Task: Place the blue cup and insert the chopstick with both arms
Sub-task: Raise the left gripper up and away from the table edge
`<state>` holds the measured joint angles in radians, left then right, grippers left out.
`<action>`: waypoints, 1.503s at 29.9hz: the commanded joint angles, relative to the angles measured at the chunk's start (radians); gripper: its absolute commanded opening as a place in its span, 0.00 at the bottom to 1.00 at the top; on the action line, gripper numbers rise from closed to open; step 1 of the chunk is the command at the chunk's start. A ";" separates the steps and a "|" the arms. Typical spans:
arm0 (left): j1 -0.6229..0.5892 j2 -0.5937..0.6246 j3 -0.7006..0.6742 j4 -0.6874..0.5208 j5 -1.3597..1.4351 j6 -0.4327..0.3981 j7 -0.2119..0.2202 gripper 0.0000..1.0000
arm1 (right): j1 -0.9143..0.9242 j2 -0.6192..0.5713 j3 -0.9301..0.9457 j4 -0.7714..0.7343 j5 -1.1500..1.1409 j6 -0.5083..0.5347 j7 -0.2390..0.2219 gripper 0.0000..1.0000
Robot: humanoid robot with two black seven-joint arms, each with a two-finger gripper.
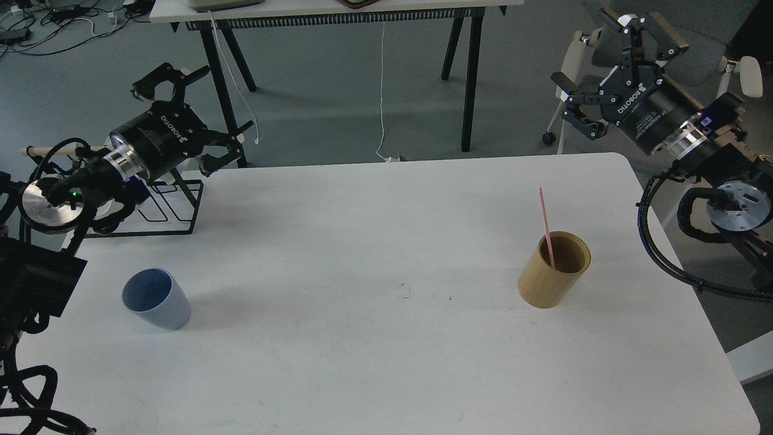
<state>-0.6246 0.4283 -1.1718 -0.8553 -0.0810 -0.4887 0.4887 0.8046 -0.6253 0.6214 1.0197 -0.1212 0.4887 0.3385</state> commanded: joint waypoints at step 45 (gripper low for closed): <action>0.033 0.202 -0.227 -0.309 0.635 0.000 0.000 1.00 | -0.008 -0.011 0.021 0.004 0.000 0.000 0.000 0.99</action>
<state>-0.5883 0.6597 -1.4060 -1.1701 0.5712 -0.4887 0.4888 0.7953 -0.6401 0.6427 1.0230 -0.1212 0.4887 0.3388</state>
